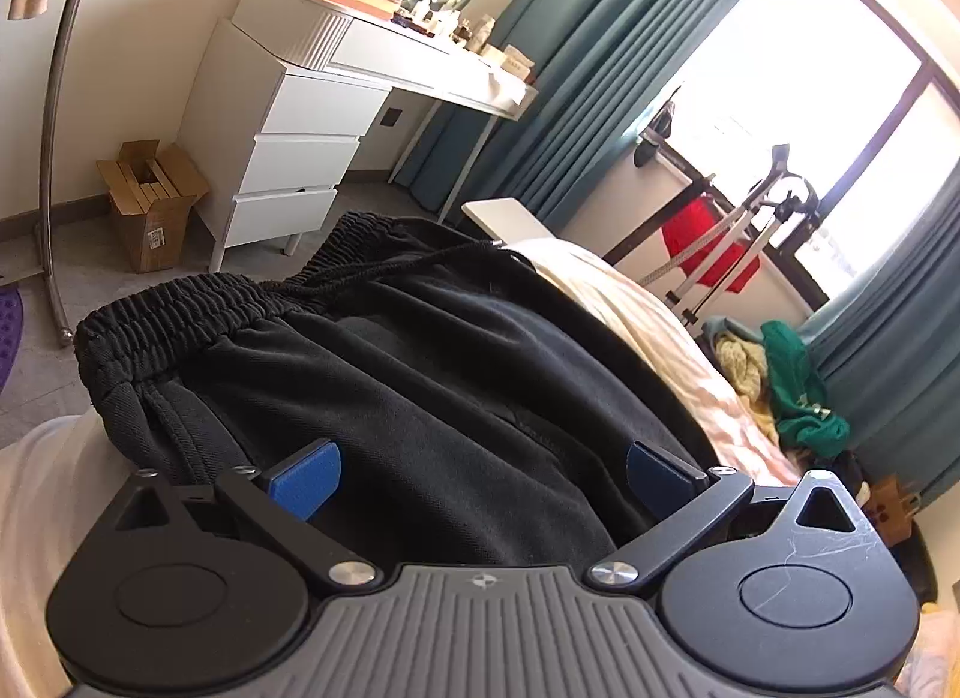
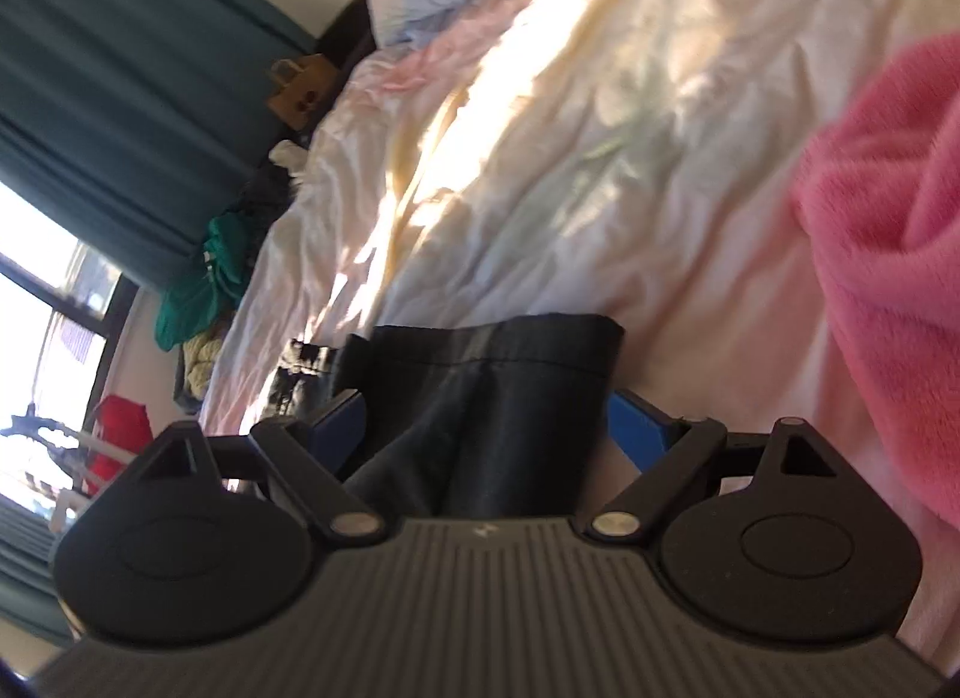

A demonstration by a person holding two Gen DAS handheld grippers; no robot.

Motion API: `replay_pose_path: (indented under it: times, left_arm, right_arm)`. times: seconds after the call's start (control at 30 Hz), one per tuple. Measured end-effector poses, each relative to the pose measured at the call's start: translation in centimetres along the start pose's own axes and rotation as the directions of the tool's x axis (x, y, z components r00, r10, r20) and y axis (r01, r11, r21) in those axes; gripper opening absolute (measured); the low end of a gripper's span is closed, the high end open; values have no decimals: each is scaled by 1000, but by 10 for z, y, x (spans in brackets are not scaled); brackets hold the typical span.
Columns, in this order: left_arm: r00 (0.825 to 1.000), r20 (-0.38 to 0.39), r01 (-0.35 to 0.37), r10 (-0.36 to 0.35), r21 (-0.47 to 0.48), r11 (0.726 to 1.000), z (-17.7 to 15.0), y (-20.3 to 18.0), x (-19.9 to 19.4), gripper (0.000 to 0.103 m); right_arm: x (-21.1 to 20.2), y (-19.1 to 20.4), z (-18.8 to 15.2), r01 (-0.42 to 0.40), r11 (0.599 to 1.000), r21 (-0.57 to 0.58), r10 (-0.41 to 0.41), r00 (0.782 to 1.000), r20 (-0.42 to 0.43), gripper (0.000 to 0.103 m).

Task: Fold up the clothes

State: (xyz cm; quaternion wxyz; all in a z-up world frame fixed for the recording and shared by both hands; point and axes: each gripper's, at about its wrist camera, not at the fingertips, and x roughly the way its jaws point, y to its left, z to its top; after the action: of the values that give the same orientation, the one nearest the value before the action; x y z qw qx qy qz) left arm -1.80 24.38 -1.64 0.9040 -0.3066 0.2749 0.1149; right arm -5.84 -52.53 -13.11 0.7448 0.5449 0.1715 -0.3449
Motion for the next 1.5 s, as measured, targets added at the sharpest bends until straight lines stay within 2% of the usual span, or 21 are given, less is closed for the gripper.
replay_pose_path:
  times: [0.07,0.13,0.2,0.33,0.37,0.4,0.5,0.67,0.77,0.87,0.93,1.07,1.23,1.33,1.4,1.5]
  left_arm:
    - [1000,-12,-15,15,5,1000,-3,-4,7,103]
    - [999,-23,-28,28,-11,1000,-6,-5,12,103]
    - [999,-33,-40,39,-26,999,-7,-4,16,103]
    - [998,-48,-49,46,-64,997,-8,2,23,103]
    - [998,-50,-51,47,-67,996,-9,2,24,103]
    - [997,-51,-53,49,-69,996,-9,3,24,103]
    - [997,-50,-66,63,-67,996,-9,3,27,103]
    - [994,-90,-69,61,-95,993,-6,6,33,103]
    - [992,-127,-37,17,-157,987,-3,15,32,103]
    - [984,-170,-2,-47,-273,962,4,33,30,103]
    - [981,-191,-20,-46,-335,942,11,47,25,103]
    - [985,-166,-107,47,-371,922,28,74,6,103]
    - [968,-242,-173,64,-462,870,30,112,8,102]
    - [964,-264,-154,13,-519,841,25,130,14,102]
    - [959,-277,-121,-51,-567,815,19,139,20,101]
    - [967,-227,-46,-119,-612,790,10,144,25,100]
  right_arm:
    - [10,-10,-1,-14,997,78,17,999,-43,91]
    - [21,-15,-2,-49,990,135,61,995,-85,84]
    - [32,-14,-5,-55,988,147,71,991,-111,78]
    - [50,0,-12,-22,995,94,33,992,-120,53]
    - [53,2,-13,-16,997,79,25,992,-120,30]
    - [54,4,-13,-20,997,74,29,993,-118,18]
    - [52,7,-7,-57,996,65,63,993,-96,14]
    - [47,13,-4,-92,995,32,94,993,-77,11]
    - [49,10,-2,-96,994,48,100,991,-86,11]
    - [51,7,0,-97,993,66,103,990,-99,11]
    - [53,4,0,-92,993,75,100,989,-107,11]
    - [54,6,0,-92,993,75,99,989,-109,11]
    - [52,8,0,-96,994,59,102,990,-102,11]
    - [51,8,0,-97,994,56,102,990,-102,11]
    - [50,7,0,-97,994,55,103,989,-102,11]
    - [49,7,0,-98,994,55,103,989,-104,11]
